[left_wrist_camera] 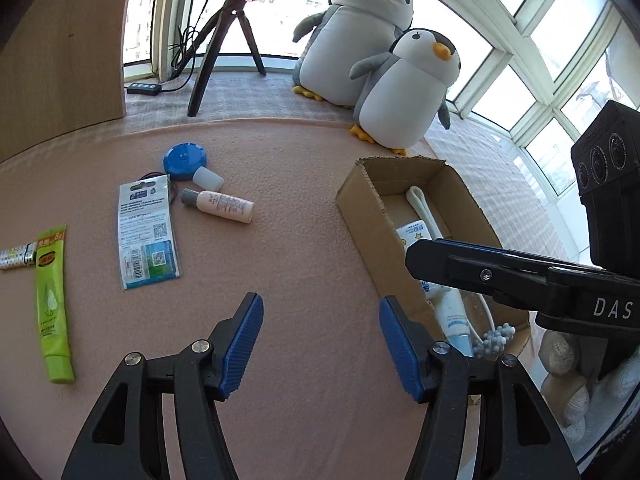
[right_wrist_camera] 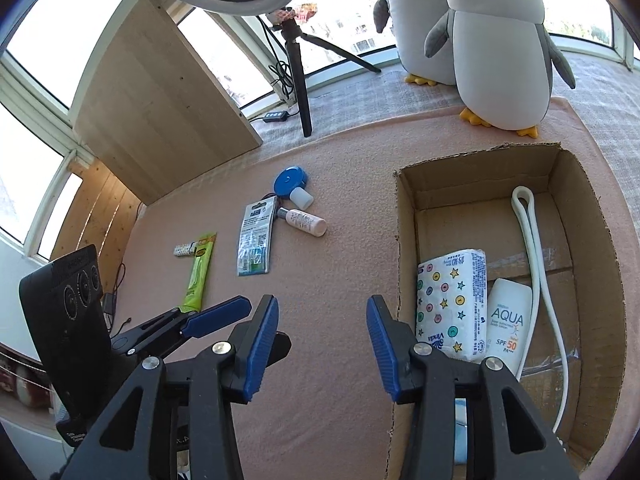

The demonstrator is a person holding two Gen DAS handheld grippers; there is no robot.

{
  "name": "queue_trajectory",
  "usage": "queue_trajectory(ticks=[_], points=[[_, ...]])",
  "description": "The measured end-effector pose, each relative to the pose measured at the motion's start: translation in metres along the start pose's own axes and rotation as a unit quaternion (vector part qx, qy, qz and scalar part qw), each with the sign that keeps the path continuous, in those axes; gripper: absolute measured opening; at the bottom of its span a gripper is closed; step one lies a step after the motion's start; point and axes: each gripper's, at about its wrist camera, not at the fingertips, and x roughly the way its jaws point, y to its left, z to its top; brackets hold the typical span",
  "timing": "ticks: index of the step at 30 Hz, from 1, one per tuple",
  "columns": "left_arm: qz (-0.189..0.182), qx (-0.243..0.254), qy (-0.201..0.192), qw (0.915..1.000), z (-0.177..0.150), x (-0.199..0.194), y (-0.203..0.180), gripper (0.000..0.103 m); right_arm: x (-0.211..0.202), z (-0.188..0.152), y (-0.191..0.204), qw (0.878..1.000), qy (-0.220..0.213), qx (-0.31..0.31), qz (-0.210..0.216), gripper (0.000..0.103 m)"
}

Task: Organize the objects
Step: 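Move the right tool to the blue-white card package and close on it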

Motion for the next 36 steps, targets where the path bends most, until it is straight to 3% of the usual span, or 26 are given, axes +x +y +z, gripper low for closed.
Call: queue_trajectory(ticks=[4,9,18,36], points=[[0.019,-0.021,-0.003,0.9996,-0.004,-0.007,0.035,0.067,0.019,0.002,0.022,1.000,0.011,-0.017,-0.001,0.046],[0.032,-0.040,-0.008,0.9987,-0.005,-0.013,0.074,0.078,0.047,0.008,0.045,0.999,0.027,-0.028,0.005,0.049],[0.043,-0.070,0.000,0.9966,0.002,-0.004,0.128,0.078,0.099,0.022,0.066,0.998,0.054,-0.011,0.018,0.049],[0.022,-0.071,0.007,0.9972,0.017,0.038,0.153,0.076,0.177,0.049,0.079,0.995,0.097,-0.016,-0.031,0.049]])
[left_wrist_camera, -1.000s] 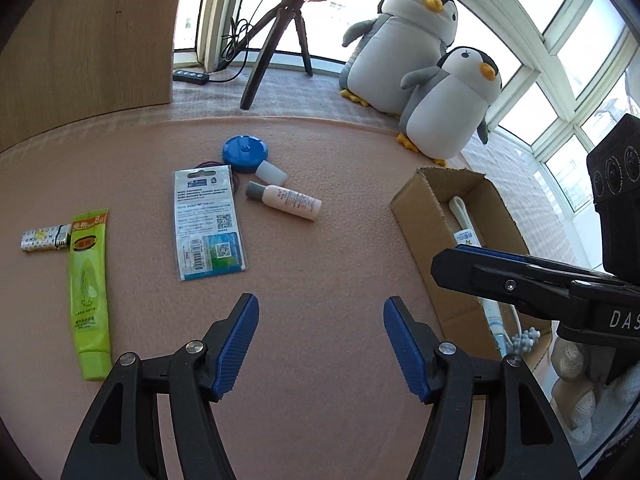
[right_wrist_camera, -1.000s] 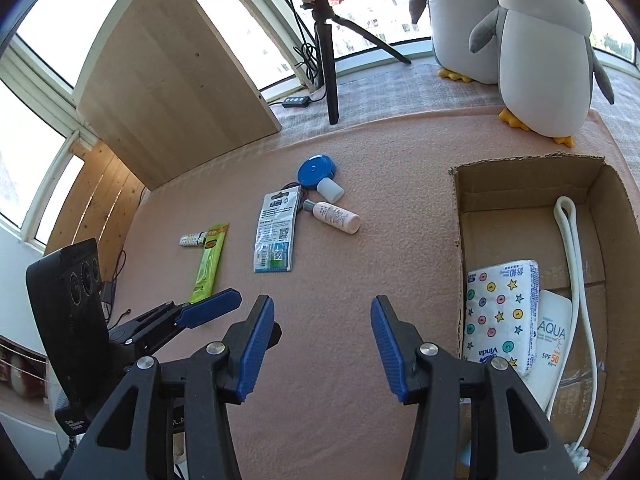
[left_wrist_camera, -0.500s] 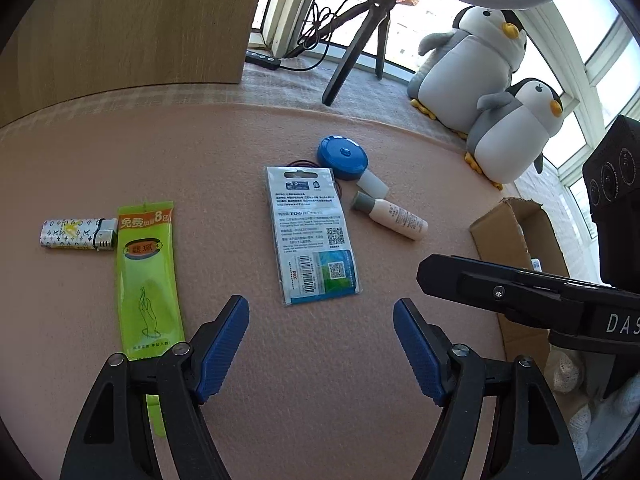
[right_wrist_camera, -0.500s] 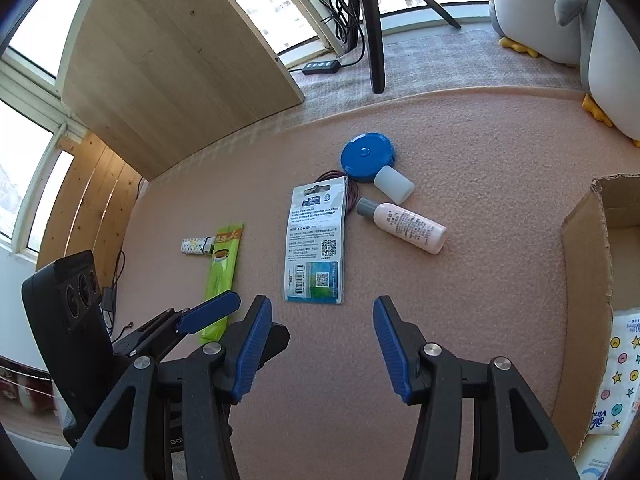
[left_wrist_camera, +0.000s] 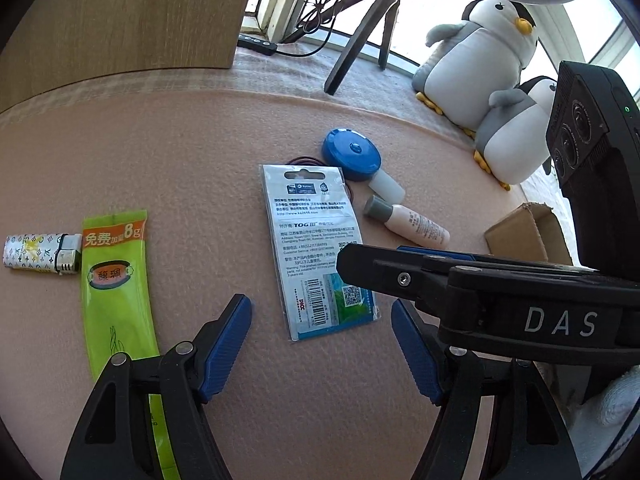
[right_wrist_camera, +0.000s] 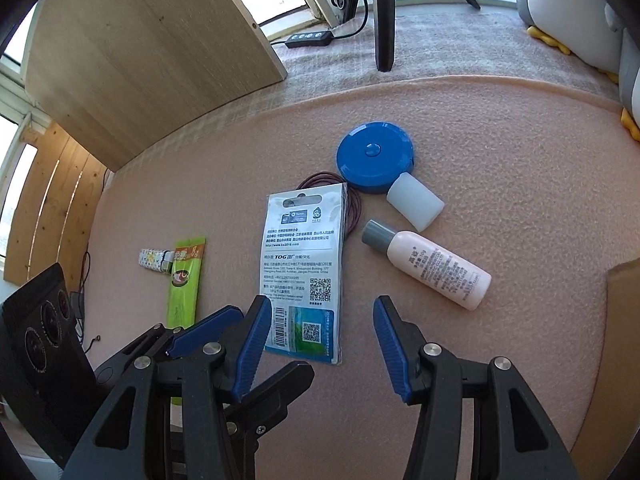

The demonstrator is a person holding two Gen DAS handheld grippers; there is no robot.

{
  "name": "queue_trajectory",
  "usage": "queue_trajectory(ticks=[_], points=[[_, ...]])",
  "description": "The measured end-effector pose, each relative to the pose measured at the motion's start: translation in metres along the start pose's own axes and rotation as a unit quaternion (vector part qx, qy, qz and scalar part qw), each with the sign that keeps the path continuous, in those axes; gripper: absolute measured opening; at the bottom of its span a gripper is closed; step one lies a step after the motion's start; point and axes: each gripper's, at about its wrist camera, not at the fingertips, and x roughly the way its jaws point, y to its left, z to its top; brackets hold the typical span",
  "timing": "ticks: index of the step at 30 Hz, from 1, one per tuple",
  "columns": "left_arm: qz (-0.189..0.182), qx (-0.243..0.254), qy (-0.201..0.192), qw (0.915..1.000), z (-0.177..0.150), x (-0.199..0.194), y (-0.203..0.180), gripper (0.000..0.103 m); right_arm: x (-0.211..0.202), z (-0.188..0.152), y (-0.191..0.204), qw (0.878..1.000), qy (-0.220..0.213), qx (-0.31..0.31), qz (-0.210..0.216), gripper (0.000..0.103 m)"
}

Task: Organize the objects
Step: 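Move the right tool to the blue-white card package and close on it, then lift the card package, carry it into the box and open the right tool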

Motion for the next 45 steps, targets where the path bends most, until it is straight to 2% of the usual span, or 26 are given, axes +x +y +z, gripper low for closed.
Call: queue_trajectory(ticks=[7,8,11,15,20,32,37,45], points=[[-0.005,0.011,-0.002,0.9999,0.004,0.005,-0.005,0.074,0.010,0.003,0.004,1.000,0.007,-0.021,-0.014,0.049],[-0.008,0.012,-0.001,0.9999,0.005,0.005,-0.005,0.069,0.010,0.003,0.005,1.000,0.008,-0.022,-0.013,0.049],[-0.013,0.016,0.004,0.9998,0.005,0.006,-0.008,0.055,0.012,0.001,0.005,1.000,0.014,-0.021,-0.004,0.035],[-0.006,0.018,-0.001,0.9998,0.001,0.004,-0.012,0.052,0.012,-0.006,0.009,0.999,0.014,-0.033,-0.017,0.033],[-0.013,0.008,-0.002,0.9999,-0.013,-0.001,-0.016,0.052,0.007,-0.020,0.005,0.999,0.015,-0.032,-0.012,0.032],[-0.021,0.017,0.005,0.9996,-0.075,-0.019,-0.061,0.052,-0.024,-0.093,-0.013,1.000,0.000,-0.028,-0.003,0.032],[-0.023,0.040,-0.002,0.9989,-0.081,-0.029,-0.088,0.052,-0.050,-0.106,-0.025,0.999,-0.020,-0.026,0.006,0.032],[-0.033,0.065,-0.025,0.9970,-0.078,-0.047,-0.131,0.052,-0.094,-0.114,-0.037,0.997,-0.062,-0.036,-0.007,0.032]])
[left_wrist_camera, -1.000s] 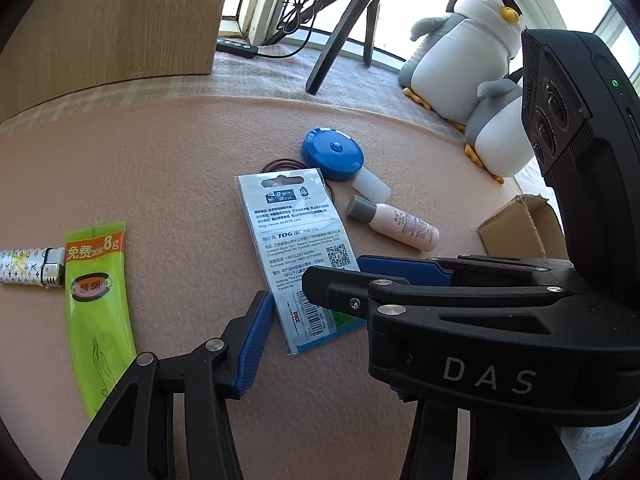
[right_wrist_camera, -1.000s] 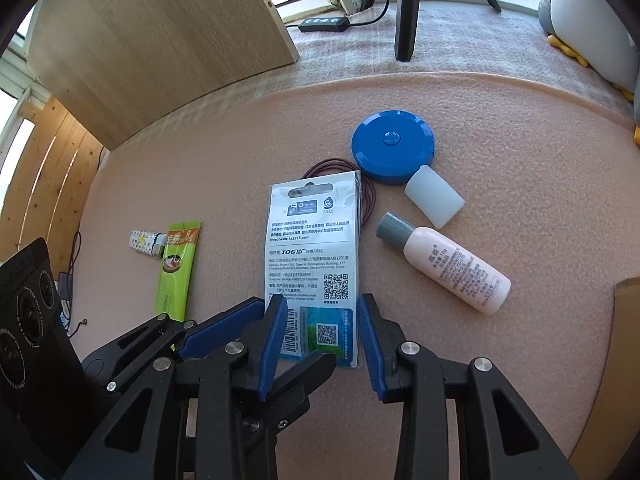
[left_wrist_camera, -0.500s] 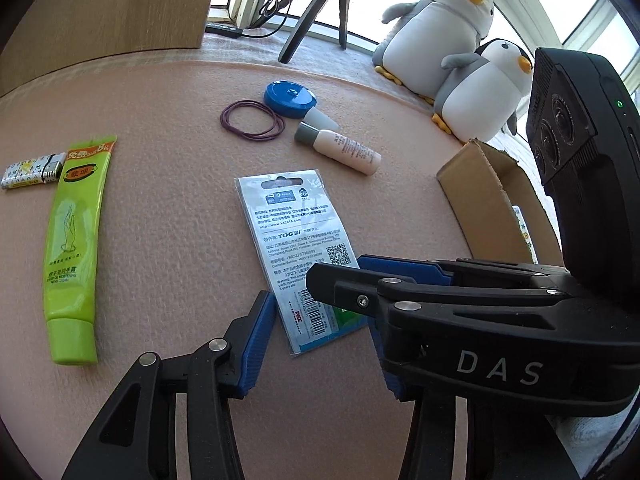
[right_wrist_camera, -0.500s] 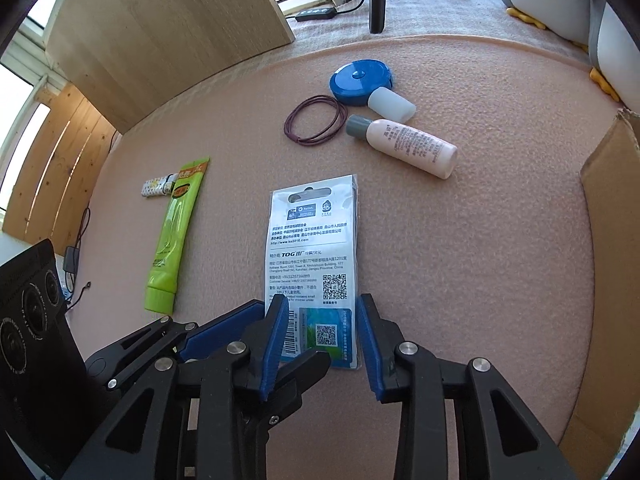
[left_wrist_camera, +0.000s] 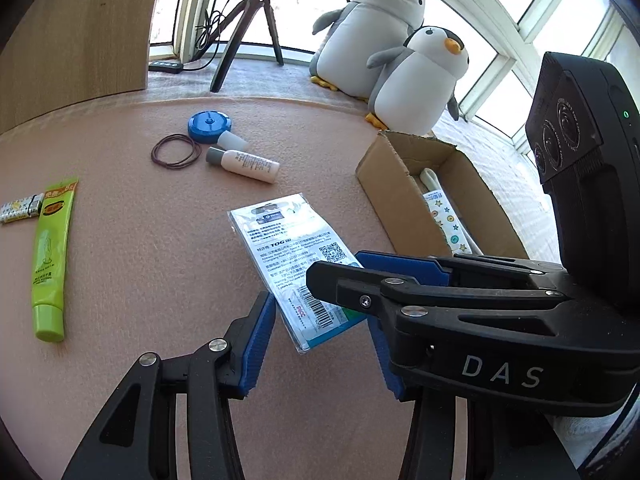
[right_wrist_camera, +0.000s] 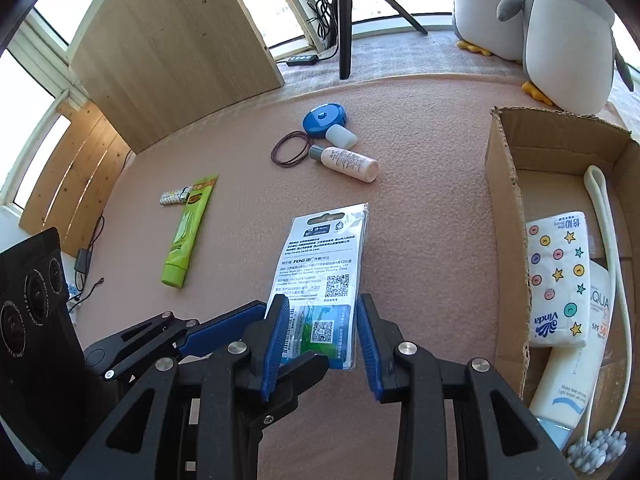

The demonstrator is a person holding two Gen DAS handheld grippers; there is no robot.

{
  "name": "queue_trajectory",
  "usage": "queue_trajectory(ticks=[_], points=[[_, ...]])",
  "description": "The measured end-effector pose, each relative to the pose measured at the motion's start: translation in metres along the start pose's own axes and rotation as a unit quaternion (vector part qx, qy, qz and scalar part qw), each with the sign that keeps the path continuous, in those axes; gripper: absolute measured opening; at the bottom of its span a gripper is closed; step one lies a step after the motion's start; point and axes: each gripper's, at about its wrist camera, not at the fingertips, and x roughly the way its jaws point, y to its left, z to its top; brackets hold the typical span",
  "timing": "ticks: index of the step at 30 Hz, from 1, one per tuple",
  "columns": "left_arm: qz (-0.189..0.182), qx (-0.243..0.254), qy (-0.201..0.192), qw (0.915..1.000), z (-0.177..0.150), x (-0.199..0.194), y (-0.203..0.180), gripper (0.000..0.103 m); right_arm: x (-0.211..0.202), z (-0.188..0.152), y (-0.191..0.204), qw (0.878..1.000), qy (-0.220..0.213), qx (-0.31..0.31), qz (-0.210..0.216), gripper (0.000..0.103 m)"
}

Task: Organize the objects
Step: 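Lift the card package, carry it into the box and open the right tool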

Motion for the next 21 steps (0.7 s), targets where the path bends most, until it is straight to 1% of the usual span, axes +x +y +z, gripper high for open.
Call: queue_trajectory(ticks=[6,11,21], points=[[-0.005,0.014,-0.020,0.9997,0.012,-0.009,-0.030,0.052,-0.036,0.000,-0.014,0.999,-0.032,0.006,0.008,0.032],[-0.022,0.033,-0.026,0.9989,0.019,-0.010,-0.061,0.052,-0.065,-0.003,-0.032,0.998,-0.053,0.016,0.007,0.032],[-0.065,0.091,-0.014,0.9936,0.017,0.009,-0.136,0.052,-0.115,-0.029,-0.086,0.995,-0.085,0.056,-0.022,0.032]])
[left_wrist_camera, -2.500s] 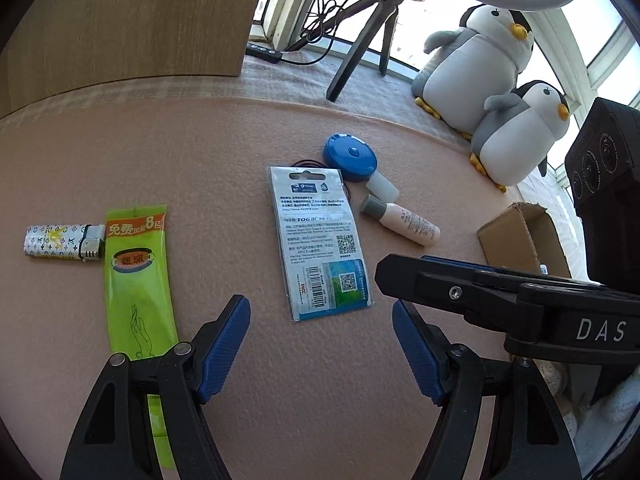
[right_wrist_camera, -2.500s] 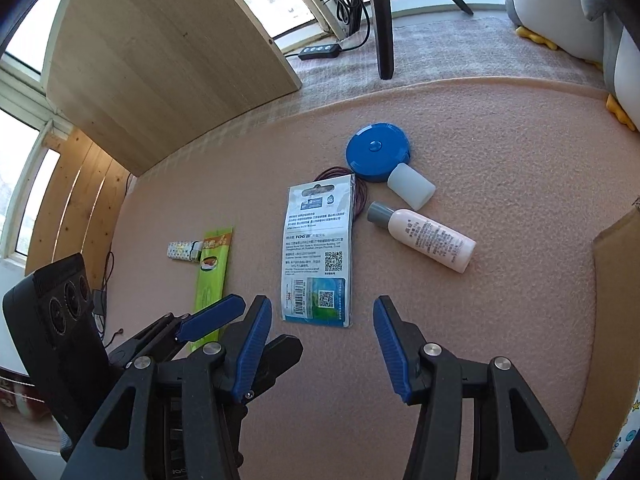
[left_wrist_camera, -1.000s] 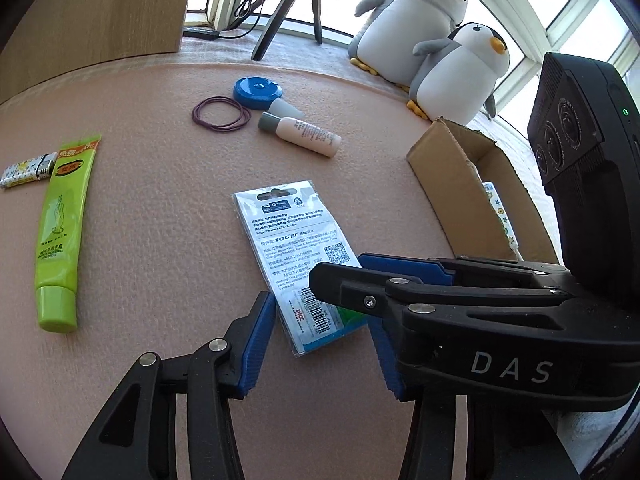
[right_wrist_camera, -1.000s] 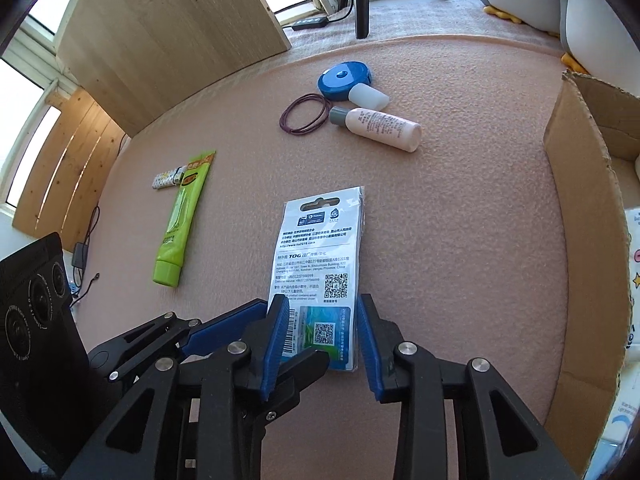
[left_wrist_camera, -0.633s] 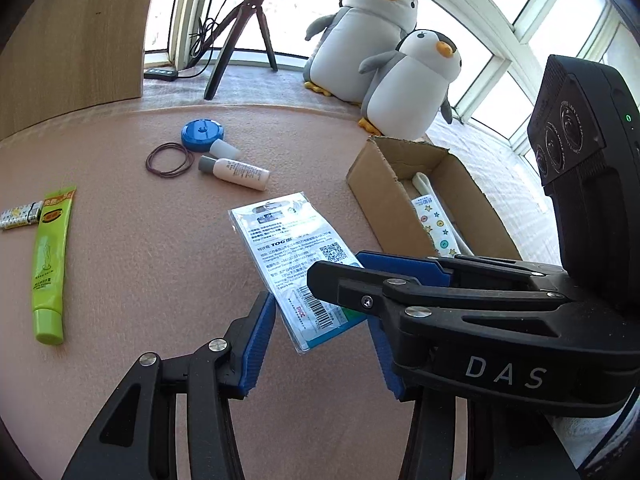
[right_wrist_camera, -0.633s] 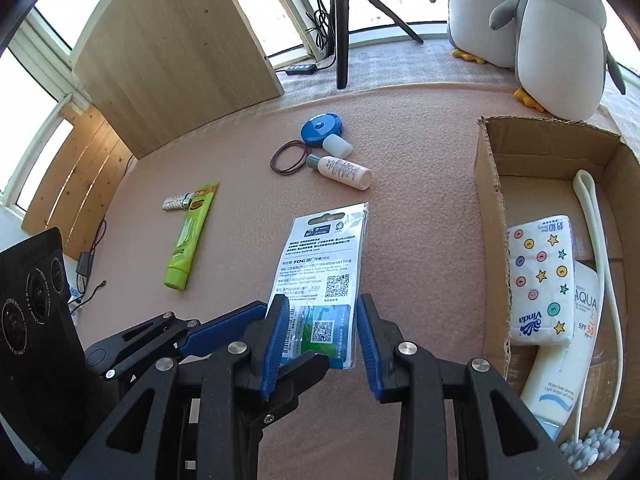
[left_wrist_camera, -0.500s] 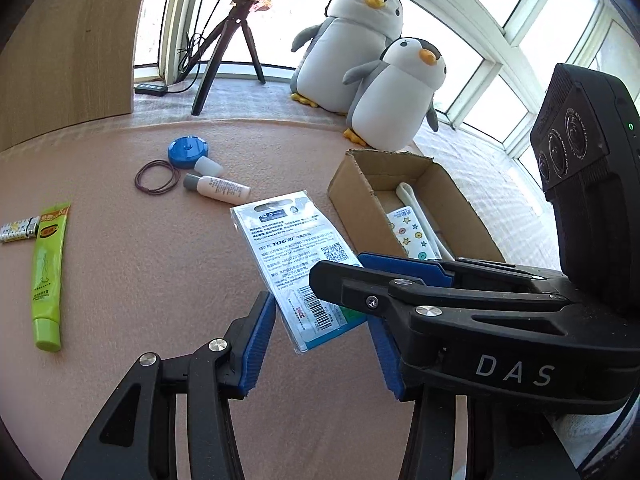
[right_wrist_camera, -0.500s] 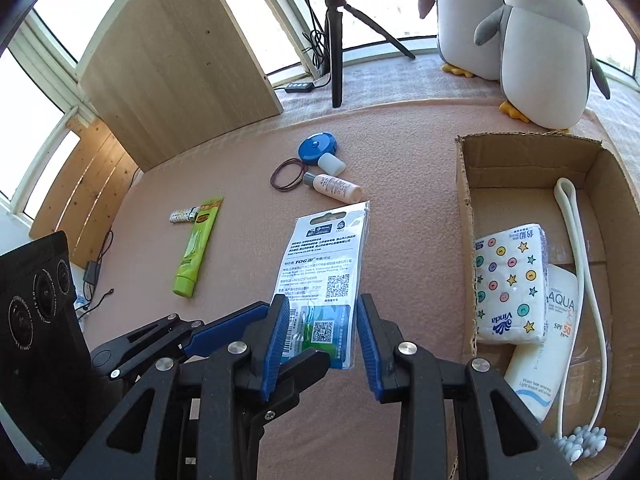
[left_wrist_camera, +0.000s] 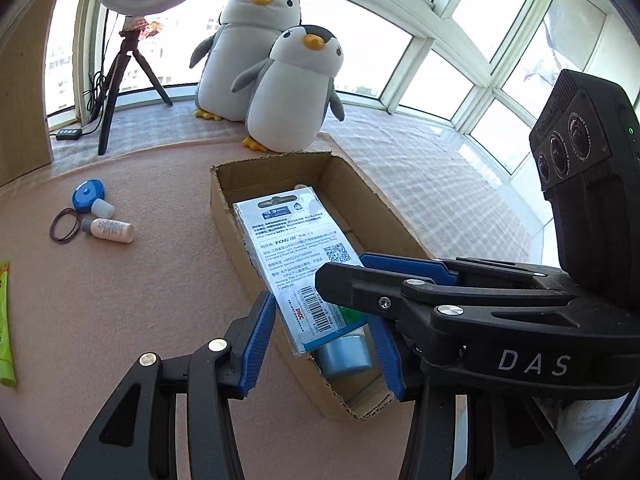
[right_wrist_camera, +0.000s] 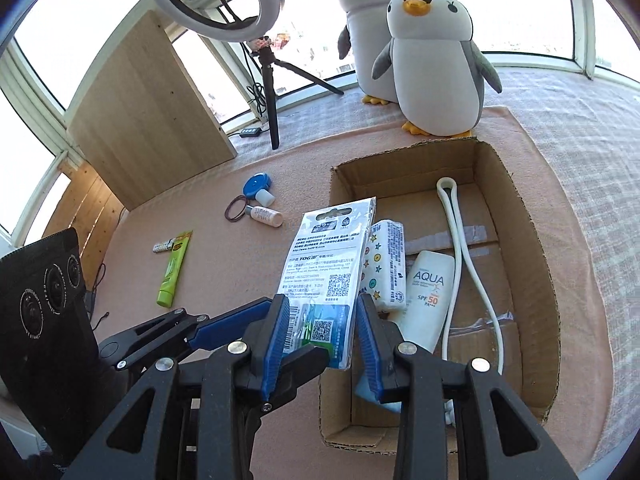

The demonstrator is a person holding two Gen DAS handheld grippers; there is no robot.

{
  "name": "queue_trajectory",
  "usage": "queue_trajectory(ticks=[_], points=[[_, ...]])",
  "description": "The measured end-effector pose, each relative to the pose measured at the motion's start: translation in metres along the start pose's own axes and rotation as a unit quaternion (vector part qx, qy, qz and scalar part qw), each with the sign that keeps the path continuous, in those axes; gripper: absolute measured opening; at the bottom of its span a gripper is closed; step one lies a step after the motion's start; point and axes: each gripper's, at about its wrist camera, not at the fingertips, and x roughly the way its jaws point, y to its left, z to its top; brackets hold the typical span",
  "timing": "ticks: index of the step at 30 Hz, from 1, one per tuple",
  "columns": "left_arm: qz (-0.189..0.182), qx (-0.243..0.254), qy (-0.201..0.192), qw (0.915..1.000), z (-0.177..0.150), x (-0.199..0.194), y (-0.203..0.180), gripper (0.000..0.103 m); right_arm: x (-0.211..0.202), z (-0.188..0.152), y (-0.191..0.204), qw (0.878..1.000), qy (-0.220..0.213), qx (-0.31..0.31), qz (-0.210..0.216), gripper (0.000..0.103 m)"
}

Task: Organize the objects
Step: 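Lift the card package, carry it into the box and open the right tool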

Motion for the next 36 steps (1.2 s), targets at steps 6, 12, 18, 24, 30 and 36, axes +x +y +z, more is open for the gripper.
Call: queue_trajectory(ticks=[6,12,18,24,30,36], points=[[-0.021,0.027,0.013,0.9993,0.004,0.021,-0.035,0.052,-0.019,-0.008,-0.031,0.999,-0.010,0.024,-0.018,0.032],[-0.036,0.041,0.027,0.9981,0.004,0.034,-0.055,0.052,-0.026,-0.013,-0.054,0.998,-0.016,0.049,-0.022,0.034],[-0.034,0.046,0.027,0.9980,0.000,0.030,-0.057,0.052,-0.026,-0.016,-0.060,0.998,-0.017,0.063,-0.019,0.034],[-0.028,0.040,0.022,0.9986,-0.002,0.020,-0.047,0.052,-0.023,-0.014,-0.054,0.998,-0.015,0.057,-0.023,0.034],[-0.019,0.030,0.021,0.9991,-0.003,0.010,-0.031,0.052,-0.021,-0.013,-0.046,0.998,-0.013,0.056,-0.016,0.034],[-0.011,0.021,0.017,0.9996,-0.004,-0.003,-0.015,0.052,-0.017,-0.012,-0.033,0.999,-0.011,0.052,-0.009,0.034]])
